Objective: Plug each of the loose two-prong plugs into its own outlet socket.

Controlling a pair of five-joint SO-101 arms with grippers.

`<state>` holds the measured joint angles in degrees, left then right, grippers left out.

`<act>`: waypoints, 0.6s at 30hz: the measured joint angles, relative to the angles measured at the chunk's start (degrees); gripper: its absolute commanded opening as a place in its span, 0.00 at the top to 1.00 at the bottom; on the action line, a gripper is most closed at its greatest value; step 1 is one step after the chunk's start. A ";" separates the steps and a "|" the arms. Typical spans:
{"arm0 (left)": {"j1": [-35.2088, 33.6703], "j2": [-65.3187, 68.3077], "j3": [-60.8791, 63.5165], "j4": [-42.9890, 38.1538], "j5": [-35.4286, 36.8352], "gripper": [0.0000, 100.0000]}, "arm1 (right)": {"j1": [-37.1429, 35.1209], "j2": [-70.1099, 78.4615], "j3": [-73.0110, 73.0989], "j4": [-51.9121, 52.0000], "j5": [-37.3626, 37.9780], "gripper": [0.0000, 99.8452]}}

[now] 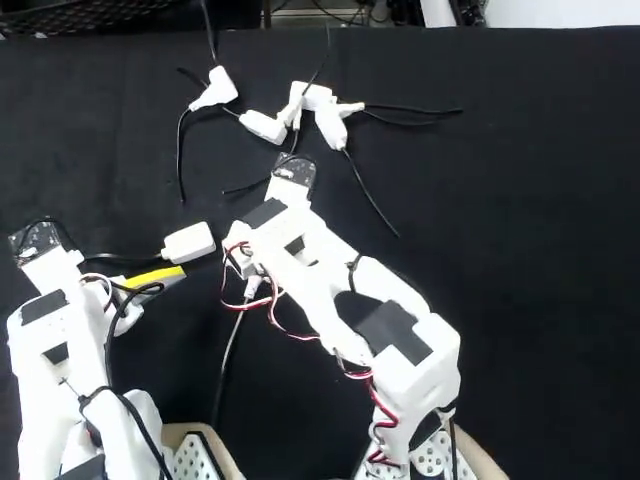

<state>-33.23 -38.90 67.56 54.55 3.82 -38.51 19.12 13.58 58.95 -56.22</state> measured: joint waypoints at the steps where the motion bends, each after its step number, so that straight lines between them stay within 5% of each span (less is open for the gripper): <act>1: 0.00 0.00 0.00 0.00 0.00 0.39 | 0.00 0.00 0.00 0.00 0.00 0.99; 8: 0.00 0.00 0.00 0.00 0.00 0.39 | 0.26 0.09 -2.11 -0.18 1.05 0.99; 18: 0.00 0.00 0.09 0.00 0.00 0.39 | 4.22 0.09 -17.76 5.36 21.45 0.99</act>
<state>-33.23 -38.90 67.65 54.55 3.82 -34.29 19.21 -4.18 64.31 -34.77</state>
